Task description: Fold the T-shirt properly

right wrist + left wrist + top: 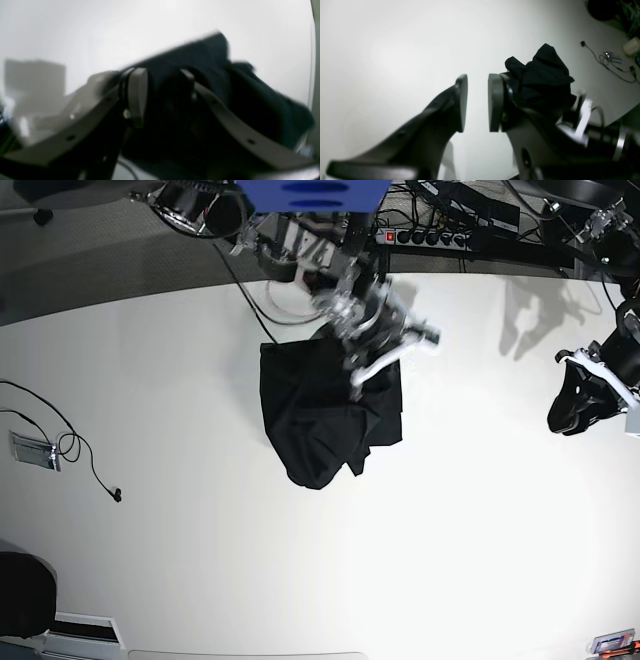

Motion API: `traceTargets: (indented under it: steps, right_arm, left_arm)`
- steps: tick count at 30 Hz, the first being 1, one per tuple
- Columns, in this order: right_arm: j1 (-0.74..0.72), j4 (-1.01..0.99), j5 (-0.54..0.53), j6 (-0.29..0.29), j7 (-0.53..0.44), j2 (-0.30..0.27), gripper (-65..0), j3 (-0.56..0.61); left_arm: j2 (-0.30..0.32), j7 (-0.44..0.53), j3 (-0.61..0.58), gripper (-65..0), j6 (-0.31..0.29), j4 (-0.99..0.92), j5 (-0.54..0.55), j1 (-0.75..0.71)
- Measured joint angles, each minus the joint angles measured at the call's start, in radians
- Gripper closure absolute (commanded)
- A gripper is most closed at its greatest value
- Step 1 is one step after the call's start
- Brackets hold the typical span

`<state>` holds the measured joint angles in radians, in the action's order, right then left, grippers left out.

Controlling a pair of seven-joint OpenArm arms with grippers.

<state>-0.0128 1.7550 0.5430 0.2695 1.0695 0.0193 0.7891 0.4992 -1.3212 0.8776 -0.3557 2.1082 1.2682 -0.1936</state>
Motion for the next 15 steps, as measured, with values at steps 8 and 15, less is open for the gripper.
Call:
traceTargets:
  steps: [8,15]
  right_arm:
    - [-0.004,0.117,0.011,-0.008,-0.117,0.005,-19.7,-0.209]
    - [-0.001,0.117,0.007,-0.008,-0.144,0.003,-19.7,-0.210]
  left_arm:
    - [0.000,0.000,0.000,-14.4,0.000,0.000,0.000,0.002]
    - [0.000,0.000,0.000,-14.4,0.000,0.000,0.000,0.002]
